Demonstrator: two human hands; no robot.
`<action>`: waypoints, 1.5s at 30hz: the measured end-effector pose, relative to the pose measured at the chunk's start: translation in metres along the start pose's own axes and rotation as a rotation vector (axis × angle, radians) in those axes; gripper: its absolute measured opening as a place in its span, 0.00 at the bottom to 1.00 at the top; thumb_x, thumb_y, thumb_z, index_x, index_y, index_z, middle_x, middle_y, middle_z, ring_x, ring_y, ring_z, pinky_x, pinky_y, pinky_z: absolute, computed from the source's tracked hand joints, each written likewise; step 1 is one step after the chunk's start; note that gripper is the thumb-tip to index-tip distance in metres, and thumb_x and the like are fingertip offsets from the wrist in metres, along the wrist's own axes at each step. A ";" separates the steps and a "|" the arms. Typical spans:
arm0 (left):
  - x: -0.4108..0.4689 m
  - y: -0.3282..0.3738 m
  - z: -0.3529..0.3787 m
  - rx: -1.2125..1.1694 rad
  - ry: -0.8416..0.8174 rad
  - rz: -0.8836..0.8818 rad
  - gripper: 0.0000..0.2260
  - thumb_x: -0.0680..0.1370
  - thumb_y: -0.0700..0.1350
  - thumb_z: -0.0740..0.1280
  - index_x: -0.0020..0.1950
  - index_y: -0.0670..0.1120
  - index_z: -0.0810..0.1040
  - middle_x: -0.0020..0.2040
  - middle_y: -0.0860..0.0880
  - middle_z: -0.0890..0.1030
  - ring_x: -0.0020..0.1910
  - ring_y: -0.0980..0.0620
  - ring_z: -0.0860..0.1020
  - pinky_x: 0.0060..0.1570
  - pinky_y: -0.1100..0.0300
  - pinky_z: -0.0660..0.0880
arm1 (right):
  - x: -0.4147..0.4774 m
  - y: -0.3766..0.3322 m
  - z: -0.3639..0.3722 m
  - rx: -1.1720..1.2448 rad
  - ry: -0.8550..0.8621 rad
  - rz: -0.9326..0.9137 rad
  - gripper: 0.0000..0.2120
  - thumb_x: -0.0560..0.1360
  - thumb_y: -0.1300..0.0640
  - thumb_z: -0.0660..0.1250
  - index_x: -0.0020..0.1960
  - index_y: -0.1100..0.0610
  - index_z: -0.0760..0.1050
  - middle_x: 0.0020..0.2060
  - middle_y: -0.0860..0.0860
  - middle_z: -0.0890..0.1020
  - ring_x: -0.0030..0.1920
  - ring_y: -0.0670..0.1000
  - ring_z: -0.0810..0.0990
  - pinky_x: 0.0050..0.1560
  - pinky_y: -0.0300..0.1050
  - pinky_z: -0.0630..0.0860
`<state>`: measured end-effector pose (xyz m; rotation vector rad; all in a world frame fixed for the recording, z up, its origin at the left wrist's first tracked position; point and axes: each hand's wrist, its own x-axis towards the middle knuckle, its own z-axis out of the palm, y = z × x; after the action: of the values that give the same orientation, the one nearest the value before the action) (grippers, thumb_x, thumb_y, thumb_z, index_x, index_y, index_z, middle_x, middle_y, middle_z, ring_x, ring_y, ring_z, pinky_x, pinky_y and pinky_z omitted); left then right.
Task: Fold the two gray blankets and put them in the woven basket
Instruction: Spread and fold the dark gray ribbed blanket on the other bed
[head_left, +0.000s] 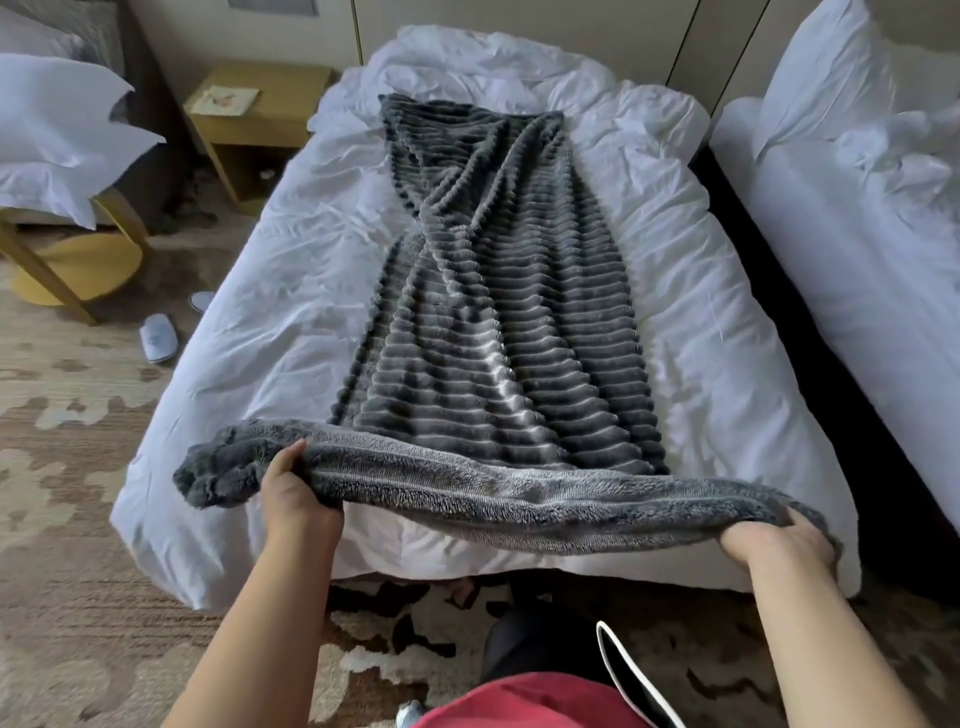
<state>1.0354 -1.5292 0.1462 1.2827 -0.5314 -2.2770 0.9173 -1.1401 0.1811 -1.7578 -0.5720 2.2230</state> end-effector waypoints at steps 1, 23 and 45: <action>0.003 0.001 0.011 0.025 0.007 -0.009 0.08 0.74 0.42 0.65 0.34 0.49 0.71 0.33 0.52 0.76 0.33 0.51 0.76 0.38 0.58 0.75 | -0.001 0.003 0.011 -0.016 -0.027 0.003 0.18 0.78 0.60 0.55 0.67 0.52 0.71 0.73 0.56 0.65 0.69 0.57 0.68 0.65 0.49 0.69; 0.186 -0.098 0.178 0.555 0.201 -0.173 0.23 0.83 0.44 0.57 0.77 0.45 0.58 0.77 0.40 0.58 0.75 0.40 0.59 0.69 0.44 0.62 | 0.134 0.137 0.293 -0.720 -0.261 0.435 0.12 0.80 0.55 0.58 0.60 0.61 0.67 0.45 0.56 0.74 0.44 0.53 0.75 0.56 0.46 0.71; 0.475 -0.025 0.280 1.530 0.007 0.194 0.26 0.74 0.54 0.71 0.68 0.48 0.69 0.60 0.45 0.78 0.53 0.44 0.78 0.50 0.58 0.72 | 0.059 0.508 0.478 -1.580 -0.781 0.040 0.05 0.76 0.56 0.63 0.44 0.54 0.77 0.40 0.51 0.79 0.38 0.49 0.77 0.39 0.43 0.74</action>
<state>0.5731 -1.7519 -0.0556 1.6029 -2.4962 -1.4559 0.4628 -1.6389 -0.0057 -0.9366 -3.0187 2.4592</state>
